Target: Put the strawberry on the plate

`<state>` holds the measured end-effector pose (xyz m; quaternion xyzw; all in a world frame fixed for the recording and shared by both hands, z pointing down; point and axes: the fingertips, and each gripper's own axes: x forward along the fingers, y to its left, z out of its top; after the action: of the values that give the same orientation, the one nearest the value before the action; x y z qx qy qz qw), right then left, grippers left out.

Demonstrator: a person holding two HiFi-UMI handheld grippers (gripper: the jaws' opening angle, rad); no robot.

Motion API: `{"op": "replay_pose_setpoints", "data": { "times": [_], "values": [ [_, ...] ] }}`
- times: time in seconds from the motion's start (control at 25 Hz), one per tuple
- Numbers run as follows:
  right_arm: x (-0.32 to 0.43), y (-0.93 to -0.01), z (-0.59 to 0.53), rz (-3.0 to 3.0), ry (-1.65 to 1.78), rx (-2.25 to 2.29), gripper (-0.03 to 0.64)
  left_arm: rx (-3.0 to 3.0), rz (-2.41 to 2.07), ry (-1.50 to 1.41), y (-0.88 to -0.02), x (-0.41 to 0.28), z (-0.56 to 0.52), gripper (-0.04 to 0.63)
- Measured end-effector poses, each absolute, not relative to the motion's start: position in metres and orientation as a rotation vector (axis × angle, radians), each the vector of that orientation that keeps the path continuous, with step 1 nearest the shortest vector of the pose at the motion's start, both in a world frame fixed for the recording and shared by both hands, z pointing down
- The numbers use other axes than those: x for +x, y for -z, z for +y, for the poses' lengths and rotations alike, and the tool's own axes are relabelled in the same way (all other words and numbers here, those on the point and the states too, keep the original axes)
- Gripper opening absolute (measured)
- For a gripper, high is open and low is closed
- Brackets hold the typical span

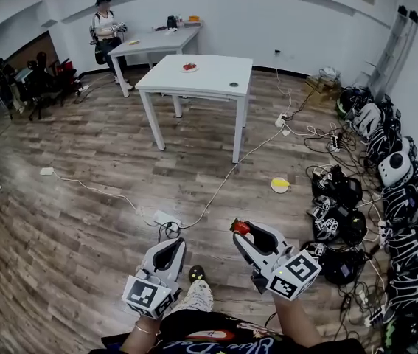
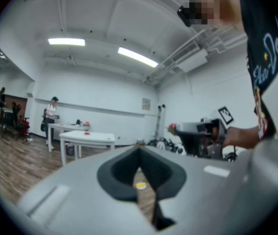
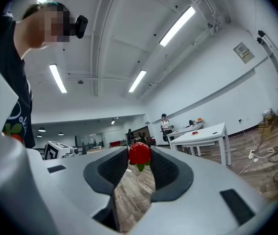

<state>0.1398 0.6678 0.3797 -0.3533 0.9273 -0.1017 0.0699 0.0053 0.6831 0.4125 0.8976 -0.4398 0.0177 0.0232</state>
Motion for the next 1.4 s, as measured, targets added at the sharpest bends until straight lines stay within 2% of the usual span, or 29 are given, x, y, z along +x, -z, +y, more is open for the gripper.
{"op": "replay_pose_setpoints", "data": {
  "times": [0.64,1.12,1.4],
  "values": [
    [0.069,-0.387,0.381,2.774,0.385,-1.162,0.149,2.786,-1.319,-0.075,-0.411,-0.064,0.406,-0.012],
    [0.090,-0.401,0.100,2.786,0.473,-1.051,0.149,2.812,-1.334,-0.027,-0.413,-0.020,0.137,-0.012],
    [0.093,-0.396,-0.041,2.840,0.481,-0.992,0.149,2.760,-1.450,-0.047,-0.404,-0.026,-0.006,-0.012]
  ]
}}
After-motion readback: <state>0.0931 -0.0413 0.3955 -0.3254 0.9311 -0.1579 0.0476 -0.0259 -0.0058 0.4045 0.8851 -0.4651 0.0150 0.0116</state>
